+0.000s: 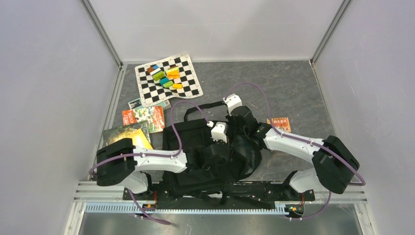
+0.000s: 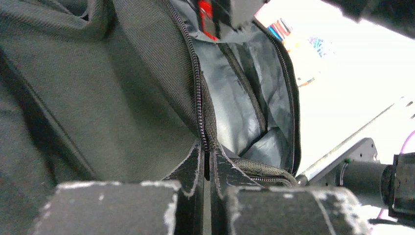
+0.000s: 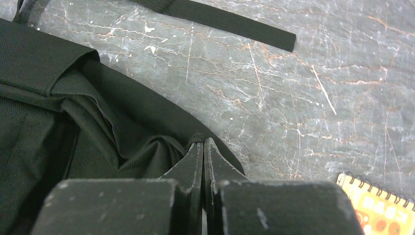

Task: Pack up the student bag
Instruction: Unzip the student bag at the center of the board.

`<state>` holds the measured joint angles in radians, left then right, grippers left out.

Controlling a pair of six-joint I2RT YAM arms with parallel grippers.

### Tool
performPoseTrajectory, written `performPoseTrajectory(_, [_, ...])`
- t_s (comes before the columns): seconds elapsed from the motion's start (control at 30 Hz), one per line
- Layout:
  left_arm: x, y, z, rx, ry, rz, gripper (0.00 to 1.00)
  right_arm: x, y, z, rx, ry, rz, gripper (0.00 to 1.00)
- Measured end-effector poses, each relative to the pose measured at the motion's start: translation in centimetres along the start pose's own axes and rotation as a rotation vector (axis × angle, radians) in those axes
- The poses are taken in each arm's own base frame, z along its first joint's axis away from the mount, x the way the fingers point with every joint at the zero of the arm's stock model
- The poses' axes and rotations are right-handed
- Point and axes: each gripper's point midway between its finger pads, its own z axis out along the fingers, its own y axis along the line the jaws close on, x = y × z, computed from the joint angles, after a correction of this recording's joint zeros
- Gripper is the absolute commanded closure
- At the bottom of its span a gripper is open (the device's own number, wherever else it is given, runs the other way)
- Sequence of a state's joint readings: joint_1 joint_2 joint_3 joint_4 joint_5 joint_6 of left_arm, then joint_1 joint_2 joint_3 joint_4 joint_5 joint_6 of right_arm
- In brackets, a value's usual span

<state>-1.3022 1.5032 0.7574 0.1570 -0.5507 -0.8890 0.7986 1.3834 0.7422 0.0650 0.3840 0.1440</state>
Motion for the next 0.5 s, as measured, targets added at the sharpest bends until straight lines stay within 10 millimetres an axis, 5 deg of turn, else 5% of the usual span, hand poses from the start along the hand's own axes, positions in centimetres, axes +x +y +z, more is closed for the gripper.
performPoseTrajectory(0.5, [1.3, -0.7, -3.1, 0.180, 0.102, 0.220, 0.98, 0.1, 4.5, 2.1, -0.215, 0.103, -0.121, 1.00])
